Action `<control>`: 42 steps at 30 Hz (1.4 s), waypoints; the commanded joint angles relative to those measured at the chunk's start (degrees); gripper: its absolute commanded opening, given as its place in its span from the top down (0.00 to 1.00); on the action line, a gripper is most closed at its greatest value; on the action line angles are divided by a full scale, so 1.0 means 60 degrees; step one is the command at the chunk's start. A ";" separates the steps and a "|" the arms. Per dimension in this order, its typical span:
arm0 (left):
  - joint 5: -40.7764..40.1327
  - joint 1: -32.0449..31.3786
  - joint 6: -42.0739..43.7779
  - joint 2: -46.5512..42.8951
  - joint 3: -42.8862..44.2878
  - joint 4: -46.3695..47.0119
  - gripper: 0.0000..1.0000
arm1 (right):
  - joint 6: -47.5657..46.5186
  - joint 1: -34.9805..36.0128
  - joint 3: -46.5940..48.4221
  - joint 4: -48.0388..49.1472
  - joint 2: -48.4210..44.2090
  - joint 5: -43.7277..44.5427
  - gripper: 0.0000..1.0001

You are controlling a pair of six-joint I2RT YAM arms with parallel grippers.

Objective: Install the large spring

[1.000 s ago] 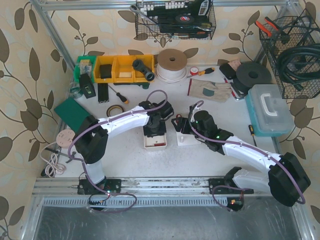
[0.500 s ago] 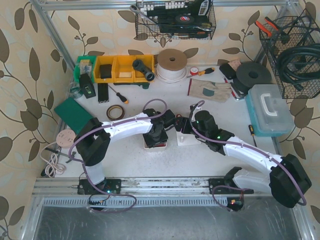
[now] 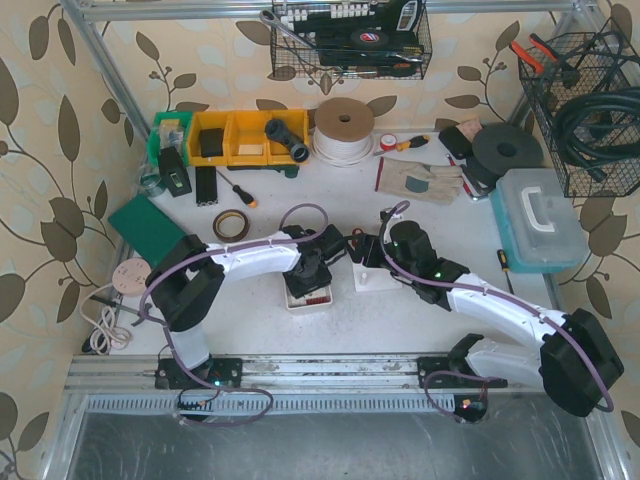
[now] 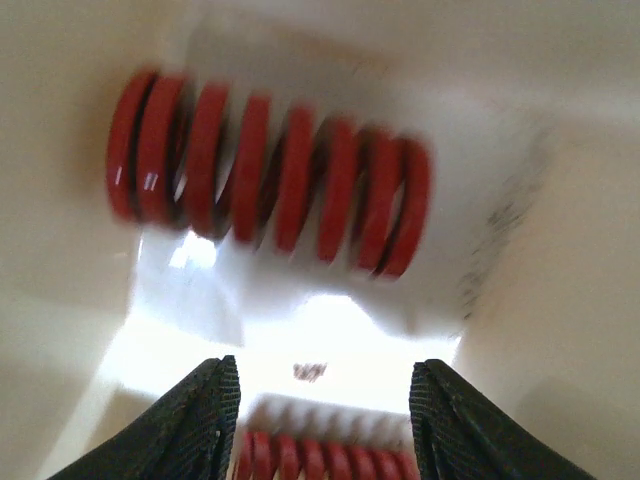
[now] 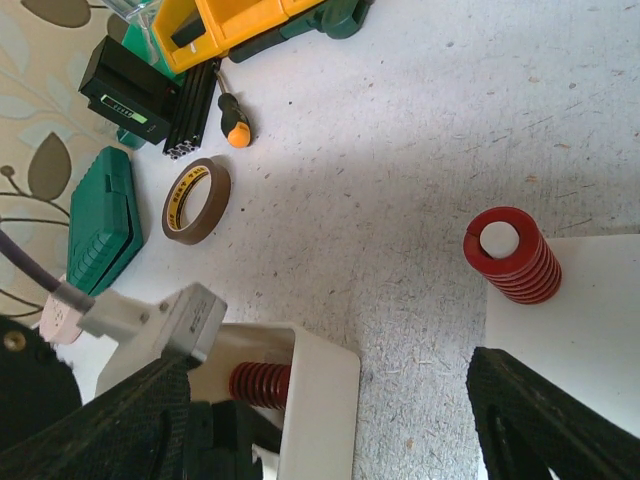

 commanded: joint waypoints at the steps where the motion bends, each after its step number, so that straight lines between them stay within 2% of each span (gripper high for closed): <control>1: -0.0729 0.0233 0.0764 0.0178 0.0540 0.0647 0.49 | -0.0096 -0.0001 0.0129 0.0069 0.0010 -0.0074 0.24; 10: -0.1471 0.0305 0.1865 -0.0387 0.0754 0.1024 0.57 | -0.0125 -0.0001 0.0300 0.0106 0.0307 -0.0268 0.24; 15: -0.1981 0.0278 0.2310 -0.1160 0.1248 0.0449 0.59 | -0.0429 0.0012 0.0736 -0.0325 0.0592 -0.0764 0.26; 22: -0.2264 0.0245 0.2315 -0.2678 0.1133 0.0102 0.60 | -0.1586 0.0016 0.2031 -0.3398 0.0131 -0.1293 0.29; 26: -0.3224 0.0406 0.1811 -0.4145 0.0668 -0.0697 0.58 | -0.2300 0.0027 0.2646 -0.4773 0.0192 -0.2521 0.30; 30: -0.2437 0.1571 0.1841 -0.5286 -0.0498 -0.0780 0.57 | -0.2887 0.0336 0.3717 -0.6267 0.0887 -0.3202 0.32; 35: -0.0696 0.3342 0.2605 -0.6208 -0.2412 0.0573 0.56 | -0.2965 0.1691 0.5287 -0.7582 0.2189 -0.2475 0.33; 42: 0.1098 0.4637 0.3913 -0.6389 -0.3545 0.2079 0.55 | -0.2496 0.3034 0.7003 -0.8020 0.4645 -0.1467 0.33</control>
